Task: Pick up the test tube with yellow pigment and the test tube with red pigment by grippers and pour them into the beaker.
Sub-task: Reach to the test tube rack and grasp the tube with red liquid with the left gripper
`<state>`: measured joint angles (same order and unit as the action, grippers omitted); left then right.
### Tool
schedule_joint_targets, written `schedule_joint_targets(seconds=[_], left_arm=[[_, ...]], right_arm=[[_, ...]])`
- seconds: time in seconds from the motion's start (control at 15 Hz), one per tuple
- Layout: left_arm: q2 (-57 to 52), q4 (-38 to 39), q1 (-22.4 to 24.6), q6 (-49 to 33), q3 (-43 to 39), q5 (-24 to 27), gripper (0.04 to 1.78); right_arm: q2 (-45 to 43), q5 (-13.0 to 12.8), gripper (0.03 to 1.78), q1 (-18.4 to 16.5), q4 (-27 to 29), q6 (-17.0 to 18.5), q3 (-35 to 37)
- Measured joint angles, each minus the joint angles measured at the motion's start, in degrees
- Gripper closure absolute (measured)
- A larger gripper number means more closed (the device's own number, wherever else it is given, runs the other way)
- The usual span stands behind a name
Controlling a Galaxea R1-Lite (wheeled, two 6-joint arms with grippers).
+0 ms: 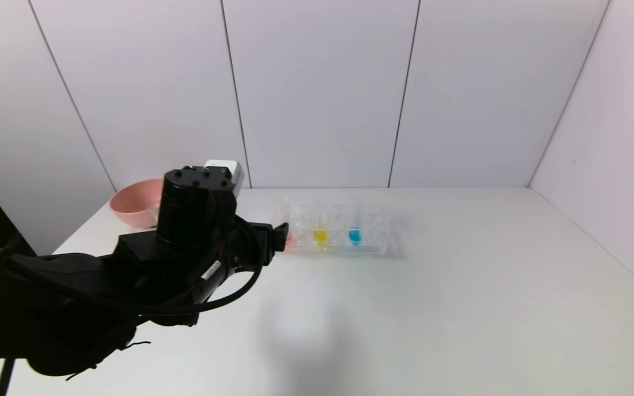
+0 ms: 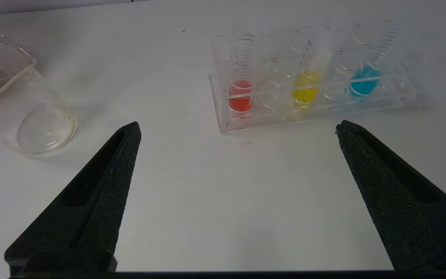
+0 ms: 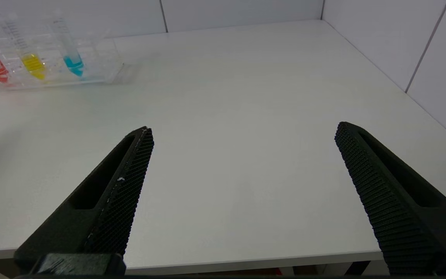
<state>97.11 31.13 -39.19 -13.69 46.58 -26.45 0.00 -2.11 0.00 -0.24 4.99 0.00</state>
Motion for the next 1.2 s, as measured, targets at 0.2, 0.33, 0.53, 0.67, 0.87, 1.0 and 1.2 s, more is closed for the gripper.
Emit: schedule_joint_targets(seconds=[0.2,0.33,0.53,0.67,0.87,1.0,1.2], left_arm=[[6.91,6.88,-0.22,-0.04,1.27,-2.54,0.06],[11.0,11.72,-0.24,0.6,2.15,-3.45,0.06],[16.14,16.93,0.24,2.83,4.38,-4.19,0.06],[19.1,19.53,1.02,4.72,6.36,-5.18,0.06],[22.78,22.94,2.79,7.06,9.34,-6.14,0.06],[24.72,24.43,3.83,7.39,10.86,-5.71,0.06],[26.34,25.61,4.41,7.41,11.93,-4.05,0.06]], right_arm=[[0.0,0.0,0.1,0.0,0.0,-0.02,0.0],[0.0,0.0,0.1,0.0,0.0,-0.02,0.0],[0.0,0.0,0.1,0.0,0.02,-0.02,0.0],[0.0,0.0,0.1,0.0,0.0,0.0,0.0],[0.0,0.0,0.1,0.0,0.0,-0.02,0.0],[0.0,0.0,0.1,0.0,0.0,-0.02,0.0],[0.0,0.0,0.1,0.0,0.0,0.0,0.0]])
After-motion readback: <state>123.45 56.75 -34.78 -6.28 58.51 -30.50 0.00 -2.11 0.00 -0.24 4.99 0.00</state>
